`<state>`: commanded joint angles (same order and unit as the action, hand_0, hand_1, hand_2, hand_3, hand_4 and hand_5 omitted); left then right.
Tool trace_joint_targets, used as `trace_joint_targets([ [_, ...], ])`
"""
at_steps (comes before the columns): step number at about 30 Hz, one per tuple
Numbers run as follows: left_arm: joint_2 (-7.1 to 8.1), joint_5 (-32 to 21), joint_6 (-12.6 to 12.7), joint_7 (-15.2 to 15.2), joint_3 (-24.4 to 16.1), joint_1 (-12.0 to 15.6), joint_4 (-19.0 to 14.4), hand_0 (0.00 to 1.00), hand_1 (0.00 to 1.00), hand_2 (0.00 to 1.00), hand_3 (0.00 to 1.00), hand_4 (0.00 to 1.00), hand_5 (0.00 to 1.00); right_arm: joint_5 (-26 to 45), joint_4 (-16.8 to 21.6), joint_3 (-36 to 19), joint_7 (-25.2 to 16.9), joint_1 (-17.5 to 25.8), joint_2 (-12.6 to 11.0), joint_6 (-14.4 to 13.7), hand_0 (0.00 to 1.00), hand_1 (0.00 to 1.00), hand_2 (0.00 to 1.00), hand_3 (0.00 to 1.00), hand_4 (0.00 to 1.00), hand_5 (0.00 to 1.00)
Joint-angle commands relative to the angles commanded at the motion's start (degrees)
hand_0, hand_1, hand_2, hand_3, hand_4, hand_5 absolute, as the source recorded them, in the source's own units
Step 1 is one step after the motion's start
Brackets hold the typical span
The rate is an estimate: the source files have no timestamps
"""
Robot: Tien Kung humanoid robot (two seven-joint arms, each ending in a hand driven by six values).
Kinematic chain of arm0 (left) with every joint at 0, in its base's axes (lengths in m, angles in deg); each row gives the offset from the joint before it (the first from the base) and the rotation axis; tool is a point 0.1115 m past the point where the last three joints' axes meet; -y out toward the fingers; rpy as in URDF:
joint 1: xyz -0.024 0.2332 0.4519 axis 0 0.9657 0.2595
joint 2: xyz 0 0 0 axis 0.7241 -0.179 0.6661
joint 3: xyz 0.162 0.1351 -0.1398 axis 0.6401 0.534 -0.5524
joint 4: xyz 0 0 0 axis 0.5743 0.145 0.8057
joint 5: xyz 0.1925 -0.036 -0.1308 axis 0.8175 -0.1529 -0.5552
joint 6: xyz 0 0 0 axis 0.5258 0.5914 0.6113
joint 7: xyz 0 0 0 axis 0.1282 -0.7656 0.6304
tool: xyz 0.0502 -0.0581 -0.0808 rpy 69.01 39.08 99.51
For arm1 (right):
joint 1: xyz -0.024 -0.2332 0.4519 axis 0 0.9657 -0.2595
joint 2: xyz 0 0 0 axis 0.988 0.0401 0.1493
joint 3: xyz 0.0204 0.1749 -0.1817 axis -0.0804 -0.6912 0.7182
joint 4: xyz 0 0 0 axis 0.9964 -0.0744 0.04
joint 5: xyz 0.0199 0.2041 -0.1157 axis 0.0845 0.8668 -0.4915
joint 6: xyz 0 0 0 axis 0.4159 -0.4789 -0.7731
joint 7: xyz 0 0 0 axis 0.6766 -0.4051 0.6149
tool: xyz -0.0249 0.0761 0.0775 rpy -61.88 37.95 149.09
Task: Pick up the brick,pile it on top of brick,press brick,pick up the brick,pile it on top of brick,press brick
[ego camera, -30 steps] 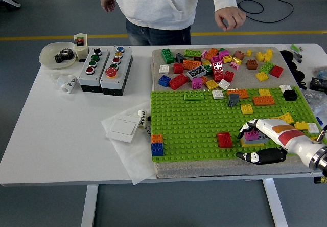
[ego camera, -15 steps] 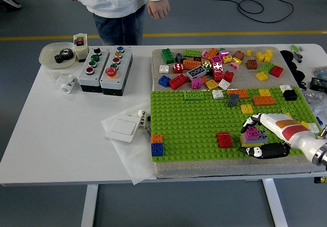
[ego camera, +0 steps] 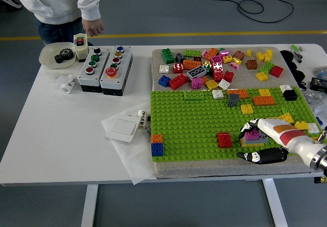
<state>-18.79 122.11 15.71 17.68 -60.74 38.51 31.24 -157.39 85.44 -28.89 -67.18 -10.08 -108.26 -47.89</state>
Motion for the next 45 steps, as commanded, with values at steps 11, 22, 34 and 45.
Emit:
trace_joint_targets([
  [11, -0.08, 0.7, 0.0, 0.0, -0.5, 0.2, 0.0, 0.762, 0.794, 0.832, 0.621, 0.649, 0.679, 0.0, 0.0, -0.5, -0.1, 0.5, 0.0, -0.3, 0.691, 0.673, 0.72, 0.565, 0.878, 0.506],
  [22, 0.03, 0.1, 0.0, 0.2, 0.1, 0.1, 0.0, 0.762, 0.794, 0.832, 0.621, 0.648, 0.677, -0.2, 0.0, -1.8, 0.0, 0.5, 0.0, -0.2, 0.691, 0.673, 0.719, 0.564, 0.878, 0.506],
  [34, -0.03, -0.5, 0.0, 0.0, 0.6, 0.0, 0.0, 0.762, 0.795, 0.833, 0.62, 0.648, 0.675, 0.7, 0.0, -0.6, -0.5, 0.4, 0.7, -0.4, 0.691, 0.672, 0.719, 0.565, 0.878, 0.506],
  [45, 0.01, -1.5, 0.0, 0.1, 1.3, -0.2, 0.0, 0.762, 0.795, 0.833, 0.62, 0.647, 0.676, 1.0, 0.0, -0.7, -0.7, 0.5, 1.1, -0.4, 0.688, 0.672, 0.719, 0.562, 0.877, 0.505],
])
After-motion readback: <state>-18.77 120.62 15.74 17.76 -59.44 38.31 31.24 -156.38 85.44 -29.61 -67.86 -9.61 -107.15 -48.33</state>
